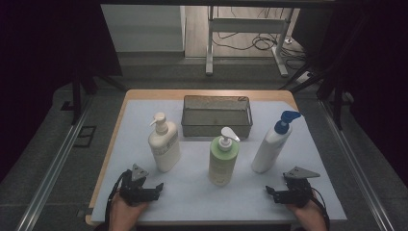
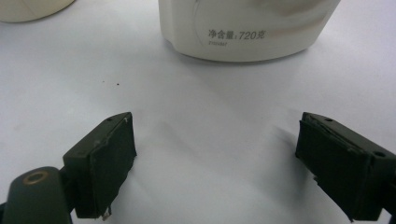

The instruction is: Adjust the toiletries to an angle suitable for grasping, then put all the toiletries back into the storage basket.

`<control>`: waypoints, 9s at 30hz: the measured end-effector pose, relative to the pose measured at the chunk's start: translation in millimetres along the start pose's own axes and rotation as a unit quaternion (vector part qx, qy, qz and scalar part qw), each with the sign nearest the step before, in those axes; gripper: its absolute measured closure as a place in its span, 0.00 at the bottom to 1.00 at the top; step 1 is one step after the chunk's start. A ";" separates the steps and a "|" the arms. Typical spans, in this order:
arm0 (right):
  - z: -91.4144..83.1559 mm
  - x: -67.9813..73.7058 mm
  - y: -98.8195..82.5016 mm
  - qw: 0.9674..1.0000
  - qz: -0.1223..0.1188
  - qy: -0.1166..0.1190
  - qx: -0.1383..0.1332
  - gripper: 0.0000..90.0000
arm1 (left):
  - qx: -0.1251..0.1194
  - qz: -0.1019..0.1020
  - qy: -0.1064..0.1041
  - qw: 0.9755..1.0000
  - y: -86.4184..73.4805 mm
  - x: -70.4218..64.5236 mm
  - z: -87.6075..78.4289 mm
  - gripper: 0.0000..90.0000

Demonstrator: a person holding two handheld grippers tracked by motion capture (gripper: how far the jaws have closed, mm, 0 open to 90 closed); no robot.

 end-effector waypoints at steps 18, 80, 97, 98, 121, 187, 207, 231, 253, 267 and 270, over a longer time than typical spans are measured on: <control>-0.2 0.0 0.1 1.000 -0.001 0.000 0.001 0.13 | -0.001 0.000 0.000 1.000 -0.3 -0.2 0.1 0.14; -35.7 41.4 76.9 0.997 -0.002 0.058 -0.046 0.99 | -0.003 0.000 0.000 1.000 -0.4 0.1 0.1 0.14; -7.8 46.1 90.3 0.999 0.018 0.010 -0.042 1.00 | -0.003 0.001 0.000 1.000 -0.4 0.1 0.1 0.14; -7.8 46.1 90.3 0.999 0.018 0.010 -0.042 1.00 | -0.003 0.001 0.000 1.000 -0.4 0.1 0.1 0.14; -6.9 38.7 81.9 0.999 0.019 -0.029 -0.037 1.00 | -0.003 0.001 0.000 1.000 -0.5 0.1 0.1 0.14; -28.6 -20.3 32.0 0.996 0.064 -0.055 -0.021 1.00 | -0.003 0.000 0.000 1.000 -0.4 0.2 0.2 0.14; -36.7 -22.9 28.4 0.996 0.056 -0.055 -0.033 0.81 | -0.003 0.000 0.000 1.000 -0.4 0.1 0.2 0.14; -89.3 -39.2 64.7 0.993 0.060 -0.078 -0.071 0.32 | -0.003 0.000 0.000 1.000 -0.4 0.1 0.2 0.14; -68.9 -52.6 107.0 0.991 0.070 -0.085 -0.079 0.21 | -0.004 -0.001 0.000 1.000 -0.2 -0.1 0.4 0.14; -60.6 -54.8 114.2 0.989 0.080 -0.091 -0.090 0.41 | -0.002 0.000 0.000 1.000 -0.3 0.1 0.2 0.14; -61.6 -54.6 114.0 0.989 0.084 -0.087 -0.090 0.42 | -0.002 0.000 0.000 1.000 -0.4 0.1 0.2 0.14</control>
Point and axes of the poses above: each handheld gripper's, and its own axes: z roughly forward along the jaws, y roughly out of its top, x roughly to its left, the point moved 7 cm from there along z, roughly forward along the jaws, and after that the axes turned 10 degrees about x, right-handed, at the moved point
